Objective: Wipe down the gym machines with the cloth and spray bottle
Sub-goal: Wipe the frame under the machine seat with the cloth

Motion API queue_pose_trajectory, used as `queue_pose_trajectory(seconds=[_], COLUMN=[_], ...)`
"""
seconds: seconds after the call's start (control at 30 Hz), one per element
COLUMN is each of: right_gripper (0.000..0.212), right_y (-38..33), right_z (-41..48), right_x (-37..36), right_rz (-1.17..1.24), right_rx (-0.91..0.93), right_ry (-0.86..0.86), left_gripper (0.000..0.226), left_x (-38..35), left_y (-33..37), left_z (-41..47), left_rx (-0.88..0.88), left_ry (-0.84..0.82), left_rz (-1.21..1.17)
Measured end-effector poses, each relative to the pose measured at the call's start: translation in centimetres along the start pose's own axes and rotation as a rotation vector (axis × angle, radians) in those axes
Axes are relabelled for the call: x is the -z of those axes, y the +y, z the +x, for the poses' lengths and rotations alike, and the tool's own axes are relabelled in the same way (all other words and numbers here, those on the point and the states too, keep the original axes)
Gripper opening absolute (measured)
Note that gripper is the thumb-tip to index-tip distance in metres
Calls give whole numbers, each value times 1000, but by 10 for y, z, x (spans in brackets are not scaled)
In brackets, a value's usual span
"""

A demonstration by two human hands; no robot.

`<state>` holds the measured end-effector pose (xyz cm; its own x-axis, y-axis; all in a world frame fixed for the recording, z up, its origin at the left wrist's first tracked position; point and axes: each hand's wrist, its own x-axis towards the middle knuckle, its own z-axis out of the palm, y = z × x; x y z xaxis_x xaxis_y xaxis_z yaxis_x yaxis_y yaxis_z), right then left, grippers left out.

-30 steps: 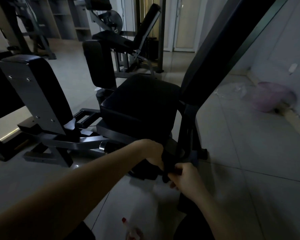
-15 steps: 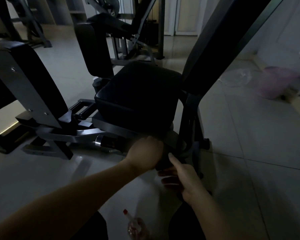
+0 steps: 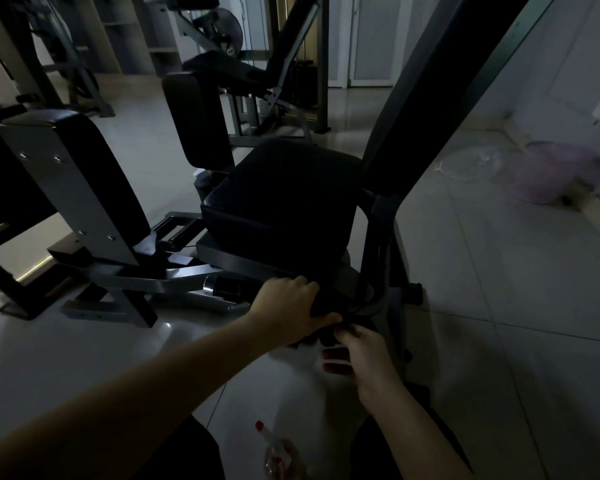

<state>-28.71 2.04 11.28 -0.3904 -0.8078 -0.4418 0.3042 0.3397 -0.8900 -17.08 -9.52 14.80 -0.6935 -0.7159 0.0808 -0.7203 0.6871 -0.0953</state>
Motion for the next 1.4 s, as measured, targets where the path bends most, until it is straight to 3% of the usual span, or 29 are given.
queue_pose_trajectory(seconds=[0.17, 0.37, 0.53, 0.63, 0.8, 1.03, 1.2, 1.4], right_gripper=[18, 26, 18, 21, 24, 28, 25, 19], right_y=[4, -1, 14, 26, 21, 11, 12, 9], right_z=[7, 13, 16, 20, 26, 20, 18, 25], right_x=[7, -1, -4, -10, -6, 4, 1, 5], right_rz=[48, 87, 85, 85, 388, 369, 260, 336], right_rx=[-17, -53, -101, -166, -236, -269, -263, -233], right_ry=[18, 7, 20, 2, 6, -46, -45, -5], left_gripper=[76, 52, 48, 55, 59, 46, 54, 56], left_x=[-4, -20, -29, -29, -15, -21, -27, -5], left_y=[6, 25, 2, -5, 8, 29, 4, 15], left_z=[16, 14, -11, -15, 4, 6, -18, 15], left_rx=[-47, 218, -106, -239, -174, 75, -151, -34], left_ry=[18, 171, 241, 152, 25, 164, 91, -37], left_rz=[25, -97, -77, 141, 239, -26, 41, 7])
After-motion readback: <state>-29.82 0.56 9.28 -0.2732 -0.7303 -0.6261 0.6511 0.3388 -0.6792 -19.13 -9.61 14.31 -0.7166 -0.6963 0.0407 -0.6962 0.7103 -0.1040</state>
